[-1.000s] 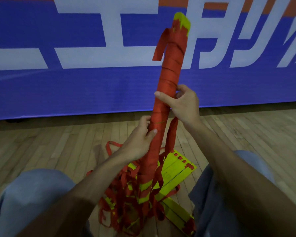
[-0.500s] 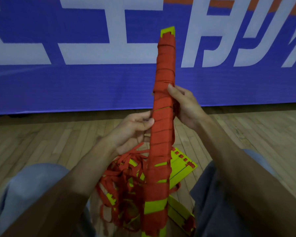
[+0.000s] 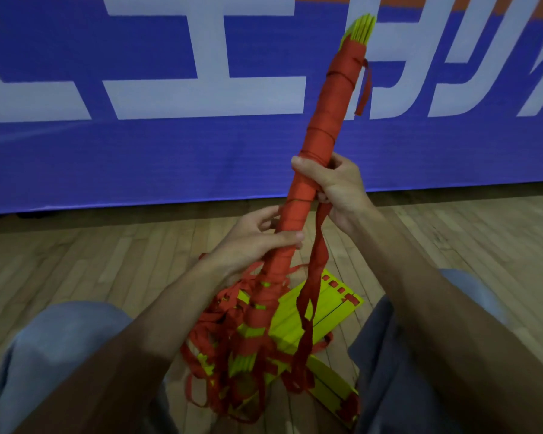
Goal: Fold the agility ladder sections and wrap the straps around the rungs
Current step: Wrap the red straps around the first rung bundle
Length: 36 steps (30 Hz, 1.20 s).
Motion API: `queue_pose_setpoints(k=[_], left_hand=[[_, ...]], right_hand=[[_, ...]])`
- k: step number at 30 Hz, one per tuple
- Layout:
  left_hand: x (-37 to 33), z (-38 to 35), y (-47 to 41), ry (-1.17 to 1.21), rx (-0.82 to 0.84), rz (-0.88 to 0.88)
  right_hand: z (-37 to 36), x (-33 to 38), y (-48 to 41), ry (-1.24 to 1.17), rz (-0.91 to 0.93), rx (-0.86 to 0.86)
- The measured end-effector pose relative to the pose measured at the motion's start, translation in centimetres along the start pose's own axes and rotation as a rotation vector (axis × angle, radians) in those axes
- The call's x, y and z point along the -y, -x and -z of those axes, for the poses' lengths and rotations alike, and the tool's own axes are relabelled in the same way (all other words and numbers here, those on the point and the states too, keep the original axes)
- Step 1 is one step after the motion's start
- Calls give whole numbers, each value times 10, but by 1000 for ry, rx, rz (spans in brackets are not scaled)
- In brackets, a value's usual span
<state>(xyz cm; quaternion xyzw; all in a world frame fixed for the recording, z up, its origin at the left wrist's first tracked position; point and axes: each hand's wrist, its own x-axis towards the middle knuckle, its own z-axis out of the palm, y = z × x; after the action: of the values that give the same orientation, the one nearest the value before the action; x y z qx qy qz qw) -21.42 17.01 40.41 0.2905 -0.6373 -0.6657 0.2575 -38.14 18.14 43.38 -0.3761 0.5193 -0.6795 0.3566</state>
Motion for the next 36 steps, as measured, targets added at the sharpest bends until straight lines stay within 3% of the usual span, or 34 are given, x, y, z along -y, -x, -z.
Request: queue_pose_setpoints(k=[4, 14, 19, 22, 26, 31, 33, 36], left_hand=[[13, -1, -6, -208, -195, -52], [15, -6, -5, -323, -242, -120], [8, 4, -4, -168, -137, -129], [-1, 8, -2, -58, -69, -158], [-4, 12, 0, 168, 67, -180], [-4, 15, 3, 324, 261, -176], [-3, 17, 4, 385, 375, -148], [-5, 18, 5, 411, 455, -111]], right_hand=[[-5, -8, -3, 78, 62, -123], [-6, -13, -2, 246, 100, -161], [1, -4, 2, 527, 357, -120], [2, -2, 2, 543, 412, -21], [4, 5, 6, 390, 401, 127], [8, 8, 10, 164, 255, 339], [3, 7, 11, 99, 193, 363], [1, 7, 10, 89, 204, 248]])
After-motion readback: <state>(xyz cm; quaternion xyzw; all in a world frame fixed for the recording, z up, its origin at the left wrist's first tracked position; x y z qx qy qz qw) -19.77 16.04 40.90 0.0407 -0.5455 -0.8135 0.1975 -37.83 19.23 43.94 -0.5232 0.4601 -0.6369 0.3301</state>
